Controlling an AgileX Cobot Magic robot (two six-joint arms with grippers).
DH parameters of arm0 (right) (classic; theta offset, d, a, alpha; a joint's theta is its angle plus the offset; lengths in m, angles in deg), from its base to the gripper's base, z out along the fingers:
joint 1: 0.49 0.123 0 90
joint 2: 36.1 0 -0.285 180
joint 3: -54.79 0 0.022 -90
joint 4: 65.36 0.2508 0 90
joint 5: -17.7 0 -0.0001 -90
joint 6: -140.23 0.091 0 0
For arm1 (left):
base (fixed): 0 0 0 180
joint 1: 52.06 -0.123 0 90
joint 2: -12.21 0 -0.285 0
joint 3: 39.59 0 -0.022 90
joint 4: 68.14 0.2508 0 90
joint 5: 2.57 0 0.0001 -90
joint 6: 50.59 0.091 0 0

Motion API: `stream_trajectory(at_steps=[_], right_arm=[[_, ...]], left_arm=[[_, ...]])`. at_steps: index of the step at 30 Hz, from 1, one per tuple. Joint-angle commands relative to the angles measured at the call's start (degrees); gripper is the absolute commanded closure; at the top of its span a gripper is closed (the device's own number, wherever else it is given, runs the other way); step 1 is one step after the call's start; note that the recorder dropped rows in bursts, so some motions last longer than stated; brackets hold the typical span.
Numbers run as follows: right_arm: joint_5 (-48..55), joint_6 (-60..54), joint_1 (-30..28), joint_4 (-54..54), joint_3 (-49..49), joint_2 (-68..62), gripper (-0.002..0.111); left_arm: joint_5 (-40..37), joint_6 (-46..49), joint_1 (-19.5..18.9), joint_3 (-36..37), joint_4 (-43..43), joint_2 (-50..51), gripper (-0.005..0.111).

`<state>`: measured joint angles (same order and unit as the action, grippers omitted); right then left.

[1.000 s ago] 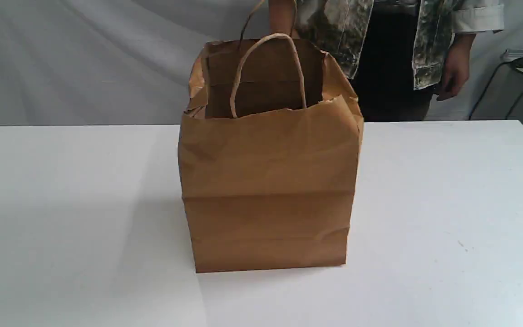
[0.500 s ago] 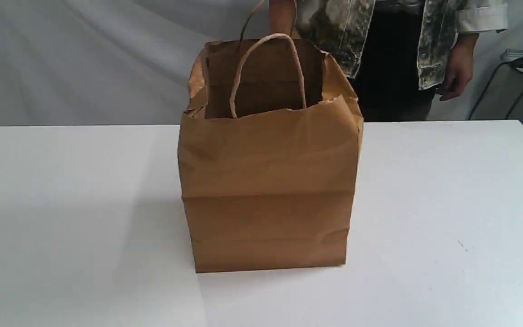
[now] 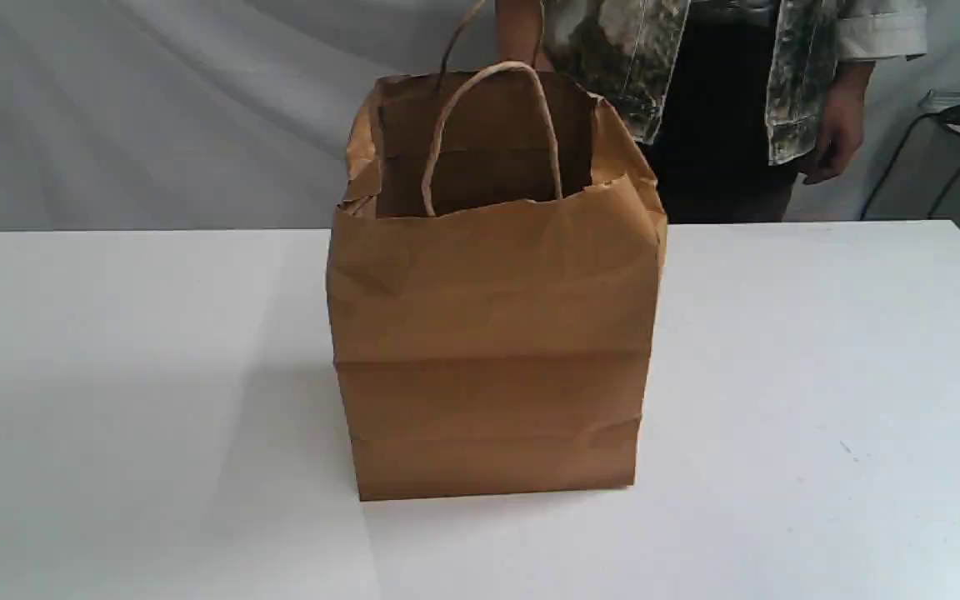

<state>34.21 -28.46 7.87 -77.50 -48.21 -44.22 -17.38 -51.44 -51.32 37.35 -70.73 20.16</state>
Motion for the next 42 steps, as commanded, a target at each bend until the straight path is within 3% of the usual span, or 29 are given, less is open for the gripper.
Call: stream_trajectory(at_steps=[1,11,16,18,23,33,42], right_arm=[[-0.8,0.0,-0.3,-0.2,0.2,0.3,0.062],[-0.8,0.0,-0.3,-0.2,0.2,0.3,0.062],[-0.8,0.0,-0.3,-0.2,0.2,0.3,0.062],[-0.8,0.0,-0.3,-0.2,0.2,0.3,0.062],[-0.8,0.0,-0.3,-0.2,0.2,0.3,0.062],[-0.8,0.0,-0.3,-0.2,0.2,0.3,0.062],[-0.8,0.0,-0.3,-0.2,0.2,0.3,0.062]], left_arm=[[-0.8,-0.6,-0.2,0.3,0.2,-0.2,0.043],[-1.2,-0.5,-0.2,0.3,0.2,-0.2,0.043],[3.1,-0.1,-0.2,0.3,2.1,-0.2,0.044],[4.4,-0.1,-0.2,0.3,3.2,-0.2,0.052],[3.8,-0.2,-0.2,0.3,3.4,-0.2,0.106],[-2.2,-3.8,-0.2,0.3,3.9,-0.2,0.107],[-2.0,-3.6,-0.2,0.3,3.1,-0.2,0.107]])
